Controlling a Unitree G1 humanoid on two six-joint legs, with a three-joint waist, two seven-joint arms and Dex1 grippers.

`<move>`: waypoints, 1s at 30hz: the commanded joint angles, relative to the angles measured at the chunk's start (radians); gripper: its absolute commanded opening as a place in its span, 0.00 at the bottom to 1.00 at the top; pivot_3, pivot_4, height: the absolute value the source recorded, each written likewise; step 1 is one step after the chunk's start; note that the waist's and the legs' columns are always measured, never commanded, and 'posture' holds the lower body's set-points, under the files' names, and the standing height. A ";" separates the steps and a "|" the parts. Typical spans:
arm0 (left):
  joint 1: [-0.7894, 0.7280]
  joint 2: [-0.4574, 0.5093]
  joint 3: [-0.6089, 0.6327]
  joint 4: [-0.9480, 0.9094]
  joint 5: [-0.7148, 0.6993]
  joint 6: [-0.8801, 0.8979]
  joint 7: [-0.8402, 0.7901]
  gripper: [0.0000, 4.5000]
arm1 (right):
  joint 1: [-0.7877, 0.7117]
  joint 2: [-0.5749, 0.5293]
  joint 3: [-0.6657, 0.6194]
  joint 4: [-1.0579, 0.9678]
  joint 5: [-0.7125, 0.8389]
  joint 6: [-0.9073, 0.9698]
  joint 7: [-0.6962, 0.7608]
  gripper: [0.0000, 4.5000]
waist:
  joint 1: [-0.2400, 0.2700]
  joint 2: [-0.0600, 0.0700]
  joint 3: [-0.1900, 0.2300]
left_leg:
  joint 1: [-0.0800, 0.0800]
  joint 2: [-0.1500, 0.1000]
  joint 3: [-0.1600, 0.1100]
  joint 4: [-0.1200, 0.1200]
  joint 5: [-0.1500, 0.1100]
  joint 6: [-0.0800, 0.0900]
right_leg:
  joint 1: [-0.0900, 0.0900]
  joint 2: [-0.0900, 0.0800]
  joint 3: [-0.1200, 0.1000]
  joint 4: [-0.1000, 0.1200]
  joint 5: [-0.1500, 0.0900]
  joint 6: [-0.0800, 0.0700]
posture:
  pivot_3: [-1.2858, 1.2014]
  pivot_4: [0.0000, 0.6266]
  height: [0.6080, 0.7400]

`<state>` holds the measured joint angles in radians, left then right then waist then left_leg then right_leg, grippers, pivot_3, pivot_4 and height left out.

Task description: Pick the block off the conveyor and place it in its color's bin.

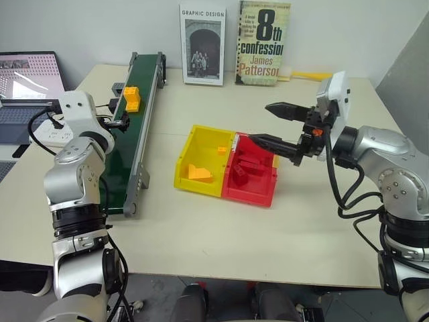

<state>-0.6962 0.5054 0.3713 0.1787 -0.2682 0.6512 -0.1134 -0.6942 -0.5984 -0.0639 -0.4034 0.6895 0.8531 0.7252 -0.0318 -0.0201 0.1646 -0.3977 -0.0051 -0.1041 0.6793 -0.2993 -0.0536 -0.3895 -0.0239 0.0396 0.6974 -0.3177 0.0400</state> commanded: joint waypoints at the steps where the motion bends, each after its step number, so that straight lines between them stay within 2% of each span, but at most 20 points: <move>1: -0.027 0.016 0.006 0.003 -0.005 0.007 -0.003 1.00 | -0.004 -0.011 -0.016 -0.047 0.019 0.001 -0.013 1.00 | 0.000 0.000 0.000 | 0.000 0.000 0.000 0.000 0.000 0.000 | 0.000 0.000 0.000 0.000 0.000 0.000 | 0.52 0.24 1.00; 18: -0.028 0.001 0.032 0.015 -0.027 0.058 0.011 1.00 | -0.002 -0.008 -0.023 -0.051 0.036 0.012 -0.048 1.00 | 0.000 0.000 0.000 | 0.000 0.000 0.000 0.000 0.000 0.000 | 0.000 0.000 0.000 0.000 0.000 0.000 | 0.52 0.24 1.00; 21: -0.018 -0.014 0.051 -0.003 -0.065 0.094 0.006 0.90 | -0.004 -0.011 -0.022 -0.050 0.037 0.010 -0.051 1.00 | 0.000 0.000 0.000 | 0.000 0.000 0.000 0.000 0.000 0.000 | 0.000 0.000 0.000 0.000 0.000 0.000 | 0.52 0.24 1.00; 30: -0.005 -0.015 0.056 -0.041 -0.081 0.190 0.035 0.47 | -0.013 -0.010 -0.019 -0.038 0.032 0.000 -0.048 1.00 | 0.000 0.000 0.000 | 0.000 0.000 0.000 0.000 0.000 0.000 | 0.000 0.000 0.000 0.000 0.000 0.000 | 0.52 0.24 1.00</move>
<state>-0.6971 0.4833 0.4076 0.1903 -0.3358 0.8274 -0.0892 -0.6871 -0.6003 -0.0639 -0.4257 0.7122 0.8701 0.6754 -0.0318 -0.0201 0.1646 -0.3977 -0.0050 -0.1043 0.6793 -0.2993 -0.0536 -0.3895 -0.0241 0.0398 0.6973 -0.3177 0.0400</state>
